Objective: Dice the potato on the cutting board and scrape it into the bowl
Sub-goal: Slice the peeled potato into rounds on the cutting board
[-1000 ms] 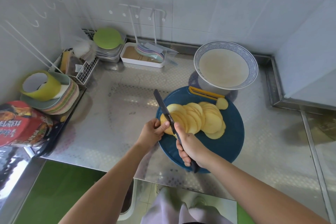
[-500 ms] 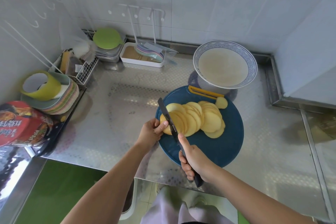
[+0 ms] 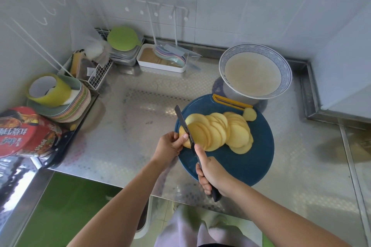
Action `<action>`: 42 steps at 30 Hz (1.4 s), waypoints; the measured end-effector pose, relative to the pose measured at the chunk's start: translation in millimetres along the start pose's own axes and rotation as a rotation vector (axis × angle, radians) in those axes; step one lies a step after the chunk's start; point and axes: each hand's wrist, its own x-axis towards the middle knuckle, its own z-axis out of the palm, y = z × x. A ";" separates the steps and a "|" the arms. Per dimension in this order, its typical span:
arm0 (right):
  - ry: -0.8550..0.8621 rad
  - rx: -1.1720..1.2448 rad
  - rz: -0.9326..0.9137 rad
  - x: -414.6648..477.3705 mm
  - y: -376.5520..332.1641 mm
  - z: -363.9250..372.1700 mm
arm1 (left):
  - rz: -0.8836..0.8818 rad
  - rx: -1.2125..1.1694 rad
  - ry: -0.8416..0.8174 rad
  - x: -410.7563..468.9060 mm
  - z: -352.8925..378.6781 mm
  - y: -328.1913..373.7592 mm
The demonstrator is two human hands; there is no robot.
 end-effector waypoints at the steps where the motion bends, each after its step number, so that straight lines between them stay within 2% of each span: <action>1: 0.003 -0.003 0.002 1.0 -0.1 0.5 | 0.000 0.001 0.002 0.3 -0.7 -0.6; 16: 0.035 -0.017 0.010 17.4 -9.5 9.9 | 0.003 -0.010 0.007 3.5 -3.0 -3.8; 23: 0.055 -0.030 0.049 24.9 -17.9 15.2 | 0.036 0.103 0.006 2.4 -4.4 -5.4; 27: 0.051 -0.036 0.029 25.5 -17.4 16.4 | 0.015 0.084 -0.004 3.4 -5.0 -4.6; 35: 0.039 -0.023 0.028 26.3 -18.4 22.4 | -0.073 0.312 -0.142 11.4 -21.1 4.2; 42: 0.074 -0.048 0.023 25.5 -20.3 25.0 | -0.070 0.278 -0.187 12.6 -25.8 0.0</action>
